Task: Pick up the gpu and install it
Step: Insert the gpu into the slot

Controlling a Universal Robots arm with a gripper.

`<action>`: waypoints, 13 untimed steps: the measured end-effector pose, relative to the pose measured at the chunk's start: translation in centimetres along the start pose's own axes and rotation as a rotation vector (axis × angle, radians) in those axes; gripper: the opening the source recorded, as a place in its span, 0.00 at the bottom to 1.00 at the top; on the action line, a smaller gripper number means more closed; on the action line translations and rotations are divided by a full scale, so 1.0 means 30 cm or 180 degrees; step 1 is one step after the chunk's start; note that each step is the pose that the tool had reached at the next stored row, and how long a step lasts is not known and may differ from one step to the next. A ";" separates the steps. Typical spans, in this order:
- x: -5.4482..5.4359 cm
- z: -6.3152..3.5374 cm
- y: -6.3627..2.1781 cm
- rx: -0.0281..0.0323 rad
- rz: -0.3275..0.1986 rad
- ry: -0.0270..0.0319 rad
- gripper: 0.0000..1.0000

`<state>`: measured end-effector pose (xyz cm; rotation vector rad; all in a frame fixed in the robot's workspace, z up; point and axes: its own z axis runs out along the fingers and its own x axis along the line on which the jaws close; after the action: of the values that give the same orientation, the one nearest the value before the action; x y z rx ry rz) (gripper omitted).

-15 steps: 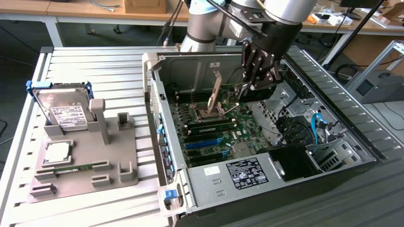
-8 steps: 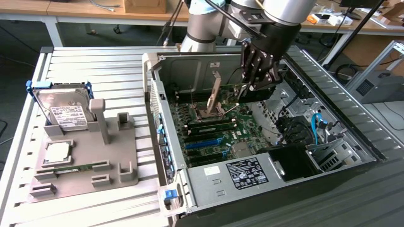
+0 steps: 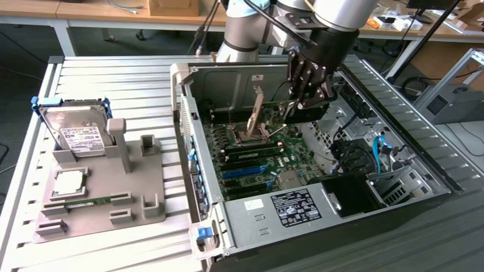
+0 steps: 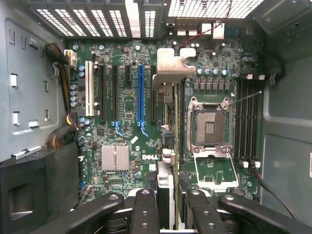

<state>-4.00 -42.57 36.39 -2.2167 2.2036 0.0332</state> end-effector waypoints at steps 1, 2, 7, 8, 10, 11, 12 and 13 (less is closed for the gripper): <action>0.000 0.001 0.000 0.0000 0.0000 0.0000 0.27; 0.000 0.002 0.001 0.0000 0.0000 0.0000 0.27; 0.000 0.006 0.001 0.0000 0.0000 0.0000 0.27; 0.000 0.007 0.001 0.0000 0.0000 0.0000 0.27; 0.000 0.009 0.001 0.0000 0.0000 0.0000 0.27; 0.000 0.009 0.002 0.0000 0.0000 0.0000 0.27; 0.000 0.010 0.002 0.0000 0.0000 0.0000 0.27; 0.000 0.011 0.002 0.0000 0.0000 0.0000 0.27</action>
<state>-4.06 -42.57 36.06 -2.2167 2.2037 0.0332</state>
